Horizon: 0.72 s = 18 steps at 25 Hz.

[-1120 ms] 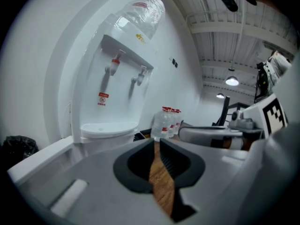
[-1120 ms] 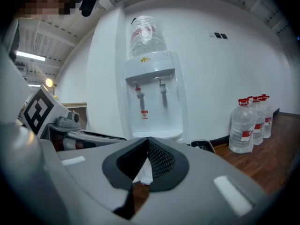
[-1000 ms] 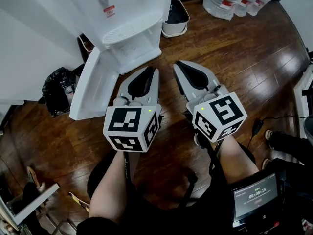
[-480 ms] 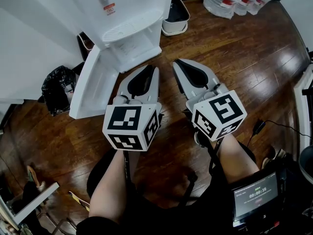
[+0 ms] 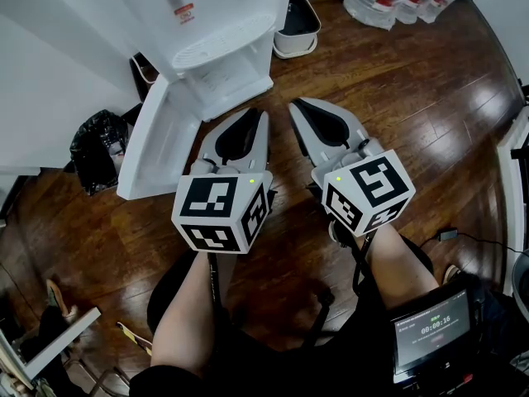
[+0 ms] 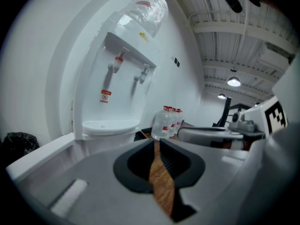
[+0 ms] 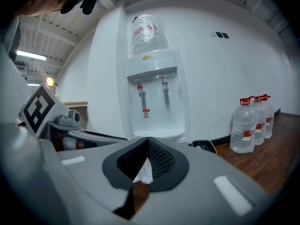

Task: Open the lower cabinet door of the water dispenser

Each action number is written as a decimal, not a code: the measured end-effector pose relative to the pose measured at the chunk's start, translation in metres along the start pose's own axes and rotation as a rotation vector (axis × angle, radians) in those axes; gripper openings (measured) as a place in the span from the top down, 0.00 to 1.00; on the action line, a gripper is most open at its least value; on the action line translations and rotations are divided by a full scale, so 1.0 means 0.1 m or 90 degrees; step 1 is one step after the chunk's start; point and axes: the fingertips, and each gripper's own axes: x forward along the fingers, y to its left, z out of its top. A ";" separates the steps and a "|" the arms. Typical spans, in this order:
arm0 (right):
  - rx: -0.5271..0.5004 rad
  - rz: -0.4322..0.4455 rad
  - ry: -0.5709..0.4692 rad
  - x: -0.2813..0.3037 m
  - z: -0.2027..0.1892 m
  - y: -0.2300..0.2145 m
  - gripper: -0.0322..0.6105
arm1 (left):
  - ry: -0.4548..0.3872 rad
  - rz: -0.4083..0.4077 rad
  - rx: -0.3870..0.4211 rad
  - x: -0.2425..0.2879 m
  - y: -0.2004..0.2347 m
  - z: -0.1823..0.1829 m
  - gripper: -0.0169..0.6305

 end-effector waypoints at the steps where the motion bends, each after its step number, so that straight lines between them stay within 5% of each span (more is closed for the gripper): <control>1: 0.000 0.000 0.000 0.00 0.00 0.00 0.94 | 0.000 0.000 -0.001 0.00 0.01 0.00 0.89; 18: 0.001 -0.001 0.006 0.03 -0.02 0.01 0.94 | 0.006 0.003 -0.003 0.01 0.02 -0.02 0.89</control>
